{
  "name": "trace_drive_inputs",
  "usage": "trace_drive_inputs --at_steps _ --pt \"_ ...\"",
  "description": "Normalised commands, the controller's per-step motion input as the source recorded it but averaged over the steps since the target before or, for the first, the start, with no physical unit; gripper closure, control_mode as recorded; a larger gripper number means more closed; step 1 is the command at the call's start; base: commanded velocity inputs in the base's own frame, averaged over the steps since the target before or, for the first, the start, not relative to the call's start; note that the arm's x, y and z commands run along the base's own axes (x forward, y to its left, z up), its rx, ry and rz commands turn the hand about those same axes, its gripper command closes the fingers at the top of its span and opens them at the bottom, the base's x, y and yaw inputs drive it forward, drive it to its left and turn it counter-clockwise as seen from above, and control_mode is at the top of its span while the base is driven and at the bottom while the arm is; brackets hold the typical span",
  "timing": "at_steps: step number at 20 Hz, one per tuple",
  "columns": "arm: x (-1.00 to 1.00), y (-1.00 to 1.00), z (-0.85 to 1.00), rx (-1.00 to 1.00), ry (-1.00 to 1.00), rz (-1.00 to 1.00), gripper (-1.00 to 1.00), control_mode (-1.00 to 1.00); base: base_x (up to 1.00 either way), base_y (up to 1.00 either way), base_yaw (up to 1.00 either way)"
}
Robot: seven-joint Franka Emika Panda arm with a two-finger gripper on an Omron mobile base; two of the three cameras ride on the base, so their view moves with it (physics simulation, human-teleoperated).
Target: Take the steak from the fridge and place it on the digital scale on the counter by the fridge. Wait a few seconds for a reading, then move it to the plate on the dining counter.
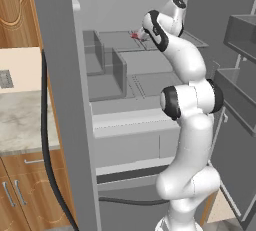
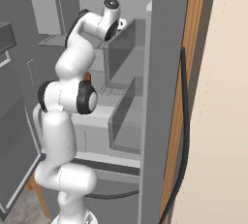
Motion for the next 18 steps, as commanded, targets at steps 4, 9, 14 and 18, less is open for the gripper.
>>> trace_drive_inputs --at_steps 4,9,14,18 --pt "0.06 0.0 -0.08 0.0 -0.09 0.02 -1.0 -1.0 0.0 0.0 0.0" --pt "0.14 0.13 -0.06 0.0 -0.13 0.0 -1.0 -1.0 0.0 0.0 0.0" --pt "0.17 0.19 0.0 -0.07 0.0 0.0 -1.0 -1.0 0.0 0.0 0.0" --pt "0.34 0.14 0.0 -0.11 0.07 0.0 -1.0 -1.0 0.0 0.0 0.0"
